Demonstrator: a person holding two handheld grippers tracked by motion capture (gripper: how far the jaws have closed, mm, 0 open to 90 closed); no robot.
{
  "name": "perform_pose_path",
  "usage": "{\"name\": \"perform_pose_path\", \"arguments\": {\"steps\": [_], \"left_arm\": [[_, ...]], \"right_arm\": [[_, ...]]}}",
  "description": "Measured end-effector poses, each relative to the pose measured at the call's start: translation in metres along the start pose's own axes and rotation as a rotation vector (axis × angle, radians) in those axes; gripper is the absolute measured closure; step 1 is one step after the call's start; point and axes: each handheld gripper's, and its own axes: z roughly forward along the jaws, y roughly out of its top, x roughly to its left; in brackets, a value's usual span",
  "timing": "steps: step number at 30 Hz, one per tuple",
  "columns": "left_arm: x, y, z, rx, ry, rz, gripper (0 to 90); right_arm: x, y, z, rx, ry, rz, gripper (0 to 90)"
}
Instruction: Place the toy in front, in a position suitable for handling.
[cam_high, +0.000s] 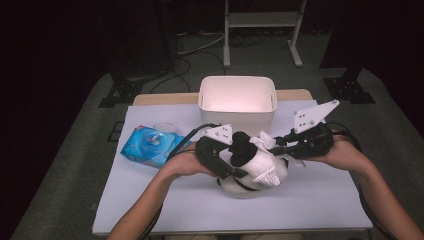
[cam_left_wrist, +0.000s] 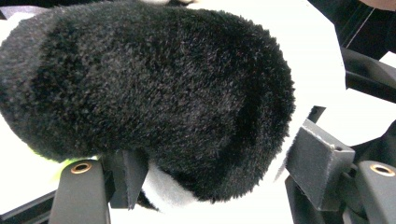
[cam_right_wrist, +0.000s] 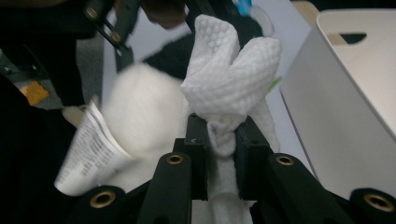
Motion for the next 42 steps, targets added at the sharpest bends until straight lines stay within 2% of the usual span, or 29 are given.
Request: {"name": "perform_pose_path", "arguments": {"steps": [3,7,9,10,14,17,22,26,33,42], "left_arm": [[0.000,0.000,0.000,0.000,0.005,0.002,28.3],[0.001,-0.001,-0.003,-0.001,0.009,-0.010,28.5],[0.003,-0.003,-0.005,-0.010,0.008,-0.022,28.5],[0.004,-0.004,-0.006,-0.005,0.011,-0.021,28.5],[0.007,-0.004,-0.004,-0.022,0.000,-0.033,28.6],[0.008,-0.003,-0.002,-0.020,-0.003,-0.033,28.6],[0.008,0.001,0.001,-0.013,0.002,-0.028,28.7],[0.010,0.007,0.003,-0.014,0.013,-0.041,28.9],[0.008,0.014,0.000,-0.012,0.027,-0.039,30.3],[-0.001,0.027,-0.008,0.041,0.040,-0.013,30.8]], "right_arm": [[0.002,0.003,-0.001,-0.007,0.006,-0.013,77.1],[0.002,-0.003,-0.001,0.003,0.013,0.009,77.0],[0.002,-0.009,-0.002,0.007,0.017,0.024,77.0],[0.001,-0.017,-0.002,0.011,0.018,0.041,77.0],[0.001,-0.025,-0.006,0.016,0.005,0.050,77.0],[0.003,-0.022,-0.007,0.031,-0.006,0.040,77.0],[0.003,-0.015,-0.007,0.025,0.006,0.023,76.9],[0.002,-0.005,-0.006,0.022,0.002,0.014,76.9],[0.000,-0.005,-0.010,-0.008,0.008,0.030,76.7],[0.001,-0.003,-0.009,-0.001,0.021,0.022,76.6]]}}
